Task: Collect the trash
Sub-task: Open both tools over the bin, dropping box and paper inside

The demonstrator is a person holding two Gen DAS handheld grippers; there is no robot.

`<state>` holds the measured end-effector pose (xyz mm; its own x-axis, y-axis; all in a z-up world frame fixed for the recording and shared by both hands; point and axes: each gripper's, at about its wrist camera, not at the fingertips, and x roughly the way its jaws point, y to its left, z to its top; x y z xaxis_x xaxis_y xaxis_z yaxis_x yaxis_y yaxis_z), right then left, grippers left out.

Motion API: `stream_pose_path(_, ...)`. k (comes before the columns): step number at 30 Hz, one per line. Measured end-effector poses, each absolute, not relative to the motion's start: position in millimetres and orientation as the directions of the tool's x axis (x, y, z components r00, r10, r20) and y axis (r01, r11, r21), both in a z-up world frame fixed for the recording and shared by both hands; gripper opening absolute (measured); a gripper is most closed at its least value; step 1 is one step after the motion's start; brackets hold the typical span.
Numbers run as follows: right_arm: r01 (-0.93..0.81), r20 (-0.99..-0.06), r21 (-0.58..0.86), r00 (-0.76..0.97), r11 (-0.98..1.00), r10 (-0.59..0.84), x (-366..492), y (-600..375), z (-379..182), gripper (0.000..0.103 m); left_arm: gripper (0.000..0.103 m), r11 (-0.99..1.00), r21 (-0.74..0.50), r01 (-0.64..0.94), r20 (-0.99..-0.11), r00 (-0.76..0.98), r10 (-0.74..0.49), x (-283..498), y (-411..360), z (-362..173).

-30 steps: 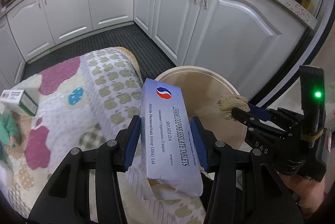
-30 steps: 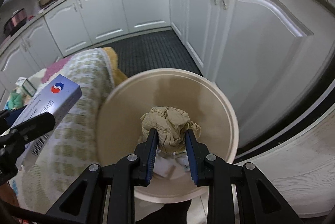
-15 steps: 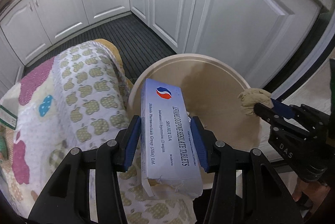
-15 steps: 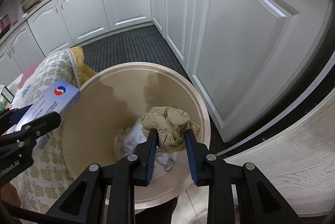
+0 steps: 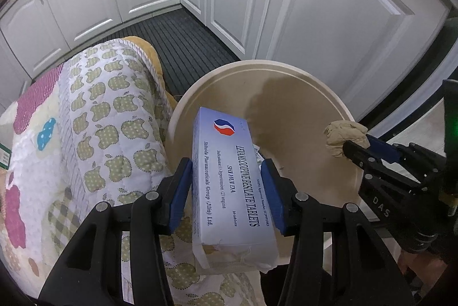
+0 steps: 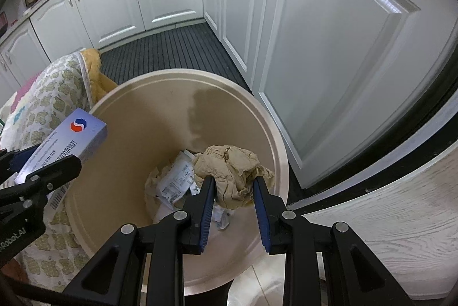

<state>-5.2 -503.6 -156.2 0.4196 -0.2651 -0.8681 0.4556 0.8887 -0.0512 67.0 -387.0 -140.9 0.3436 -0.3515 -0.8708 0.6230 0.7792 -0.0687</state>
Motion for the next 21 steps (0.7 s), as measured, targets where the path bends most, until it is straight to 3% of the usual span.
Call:
stream_pose_path(3,0.46,-0.874,-0.052,0.409,0.886,-0.263,-1.0,-506.1,-160.9,0.028,0.05,0.785,-0.083,0.614,-0.872,0.337,-0.356,69.5,-384.7,-140.7)
stream_pose_path(6,0.467,-0.875,-0.057,0.403,0.882,-0.27,1.3,-507.9,-164.9,0.044,0.05,0.79,-0.088,0.607,-0.869,0.34,-0.358,67.4,-380.6,-139.2)
stream_pose_path(19,0.496,-0.869,-0.035,0.413,0.868,-0.271,-6.7,-500.0,-155.4,0.047,0.055,0.791,-0.122,0.6,-0.844,0.357,-0.401,59.0,-350.8,-112.3)
stream_pose_path(20,0.501,-0.868,-0.037,0.412,0.865,-0.276,-8.2,-498.9,-153.4,0.049,0.055,0.792,-0.124,0.597,-0.839,0.363,-0.405,57.4,-345.8,-108.4)
stream_pose_path(21,0.508,-0.866,-0.037,0.413,0.86,-0.281,-10.2,-496.9,-150.9,0.058,0.055,0.795,-0.127,0.594,-0.835,0.368,-0.408,55.8,-340.5,-104.6)
